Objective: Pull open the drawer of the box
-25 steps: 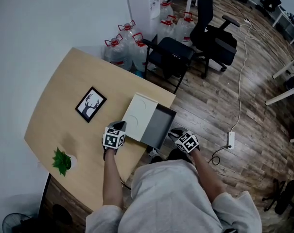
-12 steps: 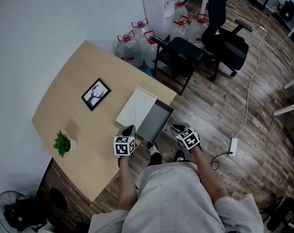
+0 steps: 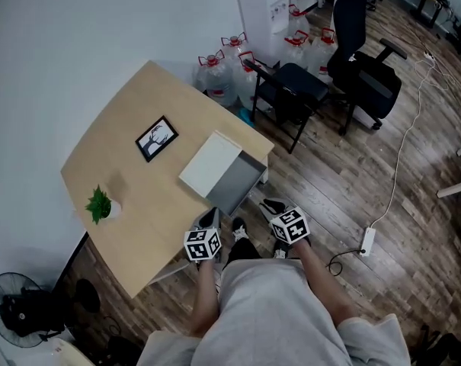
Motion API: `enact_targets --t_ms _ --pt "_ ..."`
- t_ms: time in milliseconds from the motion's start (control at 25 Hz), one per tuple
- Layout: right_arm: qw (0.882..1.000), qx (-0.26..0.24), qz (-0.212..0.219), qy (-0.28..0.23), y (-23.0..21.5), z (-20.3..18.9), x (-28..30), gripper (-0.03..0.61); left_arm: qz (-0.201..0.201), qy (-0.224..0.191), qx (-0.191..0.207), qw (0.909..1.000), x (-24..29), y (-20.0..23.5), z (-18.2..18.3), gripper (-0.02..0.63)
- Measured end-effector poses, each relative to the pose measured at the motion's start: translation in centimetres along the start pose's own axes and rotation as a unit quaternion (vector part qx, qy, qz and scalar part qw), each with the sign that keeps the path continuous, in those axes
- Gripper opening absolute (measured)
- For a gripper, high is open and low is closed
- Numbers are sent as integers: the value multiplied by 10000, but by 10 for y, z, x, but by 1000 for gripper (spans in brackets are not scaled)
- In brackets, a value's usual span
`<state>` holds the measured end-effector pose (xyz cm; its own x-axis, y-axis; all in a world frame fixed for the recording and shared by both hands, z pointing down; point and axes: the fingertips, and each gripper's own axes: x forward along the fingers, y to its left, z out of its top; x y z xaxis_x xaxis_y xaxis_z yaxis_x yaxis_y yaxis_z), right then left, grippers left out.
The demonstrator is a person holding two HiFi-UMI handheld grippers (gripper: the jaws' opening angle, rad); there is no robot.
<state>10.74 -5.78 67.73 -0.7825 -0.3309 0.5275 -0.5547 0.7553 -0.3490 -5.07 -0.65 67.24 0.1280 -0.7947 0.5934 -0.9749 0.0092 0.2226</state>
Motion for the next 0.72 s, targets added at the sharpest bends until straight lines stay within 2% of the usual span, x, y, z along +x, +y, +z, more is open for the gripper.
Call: enact_targets --t_ms 200,560,720 --pt "9999 -1 96 -49 5 -13 -7 69 21 128 178 9998 -19 -6 -18 54" --pt "9997 -119 38 -199 2 -20 -25 68 9 129 307 9994 -28 -15 -13 54" --pt "9995 -85 -23 -311 -4 -19 -34 28 -89 129 419 9990 -26 -31 -14 54"
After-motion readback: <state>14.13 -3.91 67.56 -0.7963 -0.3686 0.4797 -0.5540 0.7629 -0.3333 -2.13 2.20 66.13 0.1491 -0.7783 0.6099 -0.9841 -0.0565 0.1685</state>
